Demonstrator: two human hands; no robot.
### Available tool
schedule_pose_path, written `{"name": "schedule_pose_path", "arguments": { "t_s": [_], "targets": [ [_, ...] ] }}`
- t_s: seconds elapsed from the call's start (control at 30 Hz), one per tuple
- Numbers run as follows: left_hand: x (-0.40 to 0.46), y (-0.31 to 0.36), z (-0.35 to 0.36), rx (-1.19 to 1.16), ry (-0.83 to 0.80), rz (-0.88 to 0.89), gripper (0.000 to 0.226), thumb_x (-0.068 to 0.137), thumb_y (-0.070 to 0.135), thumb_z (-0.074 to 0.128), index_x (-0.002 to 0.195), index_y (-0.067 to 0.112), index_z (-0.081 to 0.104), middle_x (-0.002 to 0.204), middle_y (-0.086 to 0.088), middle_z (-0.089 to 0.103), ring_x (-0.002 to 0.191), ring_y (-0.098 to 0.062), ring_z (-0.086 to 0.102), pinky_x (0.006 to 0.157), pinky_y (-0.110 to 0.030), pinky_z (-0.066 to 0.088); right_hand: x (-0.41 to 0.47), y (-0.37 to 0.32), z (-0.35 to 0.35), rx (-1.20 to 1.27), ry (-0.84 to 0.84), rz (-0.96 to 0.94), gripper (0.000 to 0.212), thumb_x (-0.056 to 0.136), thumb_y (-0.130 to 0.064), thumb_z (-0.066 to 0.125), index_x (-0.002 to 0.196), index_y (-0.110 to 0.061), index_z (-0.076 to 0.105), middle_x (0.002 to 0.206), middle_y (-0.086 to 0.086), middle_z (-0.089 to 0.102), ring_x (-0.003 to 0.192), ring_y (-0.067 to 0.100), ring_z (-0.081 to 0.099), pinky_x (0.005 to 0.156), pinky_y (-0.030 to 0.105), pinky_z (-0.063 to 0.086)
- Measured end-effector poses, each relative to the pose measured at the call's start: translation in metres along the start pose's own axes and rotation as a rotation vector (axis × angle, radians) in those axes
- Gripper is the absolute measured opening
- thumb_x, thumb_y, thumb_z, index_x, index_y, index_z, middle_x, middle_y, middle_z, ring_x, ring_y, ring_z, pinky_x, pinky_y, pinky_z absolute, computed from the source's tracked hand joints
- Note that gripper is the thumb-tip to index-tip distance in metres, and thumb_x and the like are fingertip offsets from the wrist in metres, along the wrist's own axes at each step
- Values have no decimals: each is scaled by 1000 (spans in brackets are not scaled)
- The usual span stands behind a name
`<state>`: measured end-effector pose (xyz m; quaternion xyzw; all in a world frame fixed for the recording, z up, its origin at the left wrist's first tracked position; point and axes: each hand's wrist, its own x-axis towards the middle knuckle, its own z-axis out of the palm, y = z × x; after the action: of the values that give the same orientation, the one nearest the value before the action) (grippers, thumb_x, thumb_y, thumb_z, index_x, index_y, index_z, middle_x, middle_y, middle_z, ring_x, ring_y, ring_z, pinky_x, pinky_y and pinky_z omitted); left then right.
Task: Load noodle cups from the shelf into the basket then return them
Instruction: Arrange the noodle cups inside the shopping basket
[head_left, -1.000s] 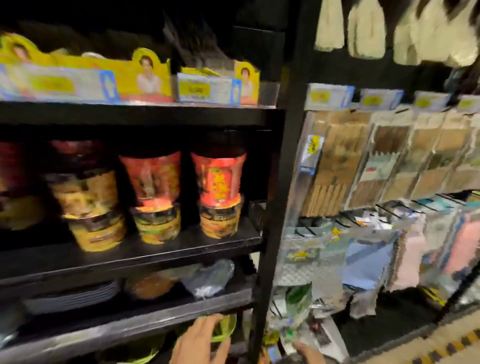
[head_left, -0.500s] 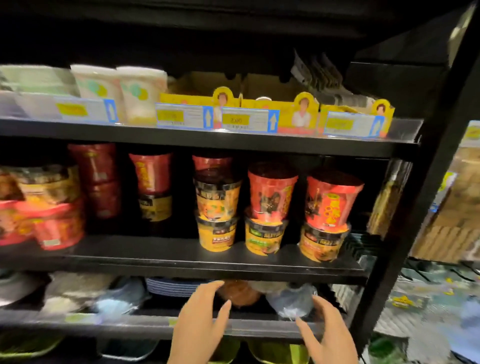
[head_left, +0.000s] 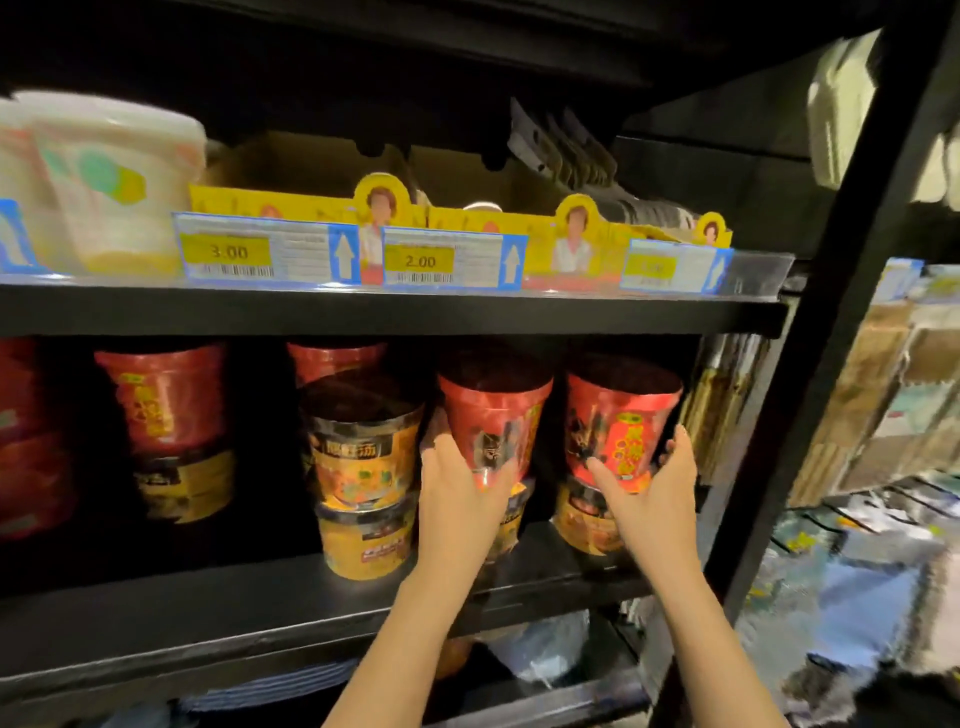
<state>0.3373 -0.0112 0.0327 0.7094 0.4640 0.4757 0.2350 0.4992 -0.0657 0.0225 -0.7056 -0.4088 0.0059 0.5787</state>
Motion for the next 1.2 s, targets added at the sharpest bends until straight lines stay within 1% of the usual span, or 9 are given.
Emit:
{"name": "schedule_pose_path", "arguments": {
  "t_s": [0.1, 0.23, 0.33, 0.43, 0.63, 0.8, 0.97, 1.07, 1.2],
  "targets": [
    [16, 7, 7, 28, -33, -142, 58, 79, 42, 68, 107, -6, 49, 103, -19, 56, 102, -32, 54, 79, -33, 43, 21, 5, 8, -1, -26, 28, 115, 70, -36, 80, 150, -13, 1, 155, 11, 18, 141, 26, 25, 108, 42, 30],
    [31, 10, 12, 171, -173, -224, 54, 83, 53, 58, 58, 7, 44, 61, -1, 48, 80, -22, 56, 68, -25, 34, 40, 12, 15, -27, -28, 64, 110, 66, -38, 81, 146, -12, 10, 145, 15, 34, 129, 34, 40, 101, 50, 40],
    [34, 18, 13, 151, -227, -248, 58, 86, 50, 55, 101, -6, 60, 101, -16, 64, 110, -29, 55, 84, -28, 38, 48, 14, 15, -47, -64, 96, 93, 67, -37, 80, 133, -10, 21, 133, 14, 44, 116, 34, 50, 89, 47, 47],
    [30, 23, 10, 81, -142, -227, 67, 86, 39, 62, 133, -4, 41, 133, -19, 49, 127, -31, 42, 99, -31, 34, 51, 13, 12, -38, -75, 91, 85, 69, -36, 79, 129, -10, 24, 126, 13, 49, 109, 32, 53, 85, 41, 48],
    [28, 12, 17, -34, 20, -144, 96, 69, 47, 76, 140, 4, 29, 125, -14, 55, 117, -32, 51, 94, -34, 44, 52, 8, -2, 210, -90, 121, 100, 70, -36, 80, 145, -22, 15, 124, -3, 48, 111, 19, 51, 97, 39, 43],
    [6, 14, 8, -260, 91, -99, 101, 57, 39, 84, 136, 25, 23, 123, 6, 45, 118, -15, 48, 89, -24, 40, 40, 6, -27, 514, -165, 130, 72, 71, -20, 77, 131, -16, 38, 111, -4, 62, 99, 10, 61, 93, 36, 47],
    [-49, 10, -17, -412, 116, -148, 108, 49, 41, 86, 137, 30, 24, 124, 14, 49, 111, -7, 49, 90, -24, 37, -1, 21, -45, 746, -300, 219, 104, 34, -58, 88, 121, -15, 52, 105, 0, 70, 96, 15, 67, 80, 30, 55],
    [-91, -7, -29, -509, 169, -275, 112, 37, 42, 85, 134, 30, 30, 112, 16, 54, 97, -2, 56, 78, -21, 46, -36, 35, -45, 909, -419, 311, 61, 54, -25, 81, 110, -25, 58, 99, -1, 73, 91, 16, 69, 82, 36, 57],
    [-147, -38, -38, -573, 360, -409, 107, 37, 15, 89, 131, 17, 36, 106, 9, 57, 80, 6, 61, 84, -33, 45, -82, 42, -33, 873, -559, 524, 47, 81, 7, 57, 121, -18, 49, 85, -5, 75, 74, 8, 71, 63, 26, 58]
  ]
}}
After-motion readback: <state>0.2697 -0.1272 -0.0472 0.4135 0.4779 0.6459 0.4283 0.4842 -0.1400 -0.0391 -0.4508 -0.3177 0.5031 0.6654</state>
